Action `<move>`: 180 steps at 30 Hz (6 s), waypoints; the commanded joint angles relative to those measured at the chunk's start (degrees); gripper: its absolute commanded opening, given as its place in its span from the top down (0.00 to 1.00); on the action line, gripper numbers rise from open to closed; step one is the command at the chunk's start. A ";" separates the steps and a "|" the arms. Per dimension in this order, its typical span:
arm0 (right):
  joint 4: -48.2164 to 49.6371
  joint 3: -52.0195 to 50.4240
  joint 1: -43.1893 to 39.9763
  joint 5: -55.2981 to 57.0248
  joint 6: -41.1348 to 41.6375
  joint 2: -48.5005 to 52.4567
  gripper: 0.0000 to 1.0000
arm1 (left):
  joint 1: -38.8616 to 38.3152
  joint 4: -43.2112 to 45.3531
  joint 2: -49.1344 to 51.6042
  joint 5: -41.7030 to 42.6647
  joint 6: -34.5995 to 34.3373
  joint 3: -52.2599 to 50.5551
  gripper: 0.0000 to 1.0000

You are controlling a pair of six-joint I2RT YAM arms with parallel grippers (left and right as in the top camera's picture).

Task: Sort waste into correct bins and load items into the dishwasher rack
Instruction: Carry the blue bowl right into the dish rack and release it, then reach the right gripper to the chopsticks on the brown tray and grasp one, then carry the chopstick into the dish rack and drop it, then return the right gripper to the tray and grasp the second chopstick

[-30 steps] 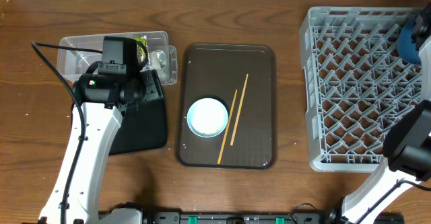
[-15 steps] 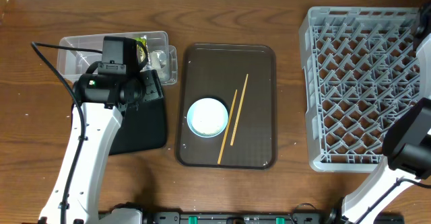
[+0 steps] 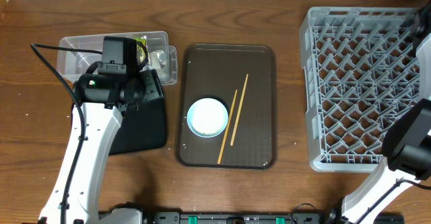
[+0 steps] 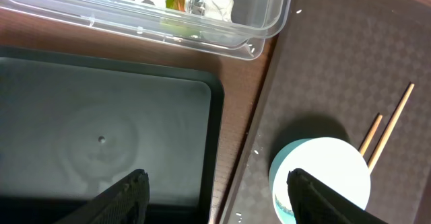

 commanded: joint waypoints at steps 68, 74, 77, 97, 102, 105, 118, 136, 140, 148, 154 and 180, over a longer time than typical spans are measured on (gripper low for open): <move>-36.74 -22.82 51.93 -48.06 84.46 -1.03 0.54 | 0.24 -1.99 0.13 -1.09 -0.24 -0.02 0.22; -34.38 -25.09 53.99 -43.21 86.82 -1.03 0.55 | 0.24 -2.01 0.13 -1.09 -0.24 -0.04 0.21; -34.60 -25.35 54.99 -39.15 86.93 -1.03 0.60 | 0.24 -2.01 0.13 -1.09 -0.24 -0.04 0.21; -35.47 -25.33 55.17 -42.38 87.30 -1.27 0.99 | 0.24 -2.01 0.13 -1.09 -0.24 -0.02 0.21; -35.89 -24.02 52.59 -43.80 83.17 -4.94 0.99 | 0.24 -2.05 0.13 -1.09 -0.24 -0.04 0.21; -36.83 -22.69 49.94 -43.78 80.26 -8.96 0.99 | 0.24 -2.05 0.13 -1.09 -0.24 -0.04 0.21; -44.44 -19.85 29.46 -38.58 61.99 -20.98 0.99 | 0.24 -2.03 0.13 -1.09 -0.26 -0.04 0.21; -47.36 -20.06 21.99 -42.62 61.13 -13.46 0.85 | 0.24 -2.03 0.13 -1.09 -0.26 -0.04 0.21; -47.34 -18.45 21.97 -40.81 61.35 -15.41 0.80 | 0.24 -2.03 0.13 -1.09 -0.24 -0.04 0.21; -44.00 -12.13 25.44 -49.22 62.20 -21.97 0.47 | 0.24 -2.01 0.13 -1.09 -0.26 -0.04 0.21; -42.97 -12.63 34.21 -52.50 67.28 -20.00 0.46 | 0.24 -2.01 0.13 -1.09 -0.26 -0.04 0.21; -40.19 -12.83 53.77 -47.19 87.80 7.26 0.48 | 0.24 -2.01 0.13 -1.09 -0.26 -0.04 0.21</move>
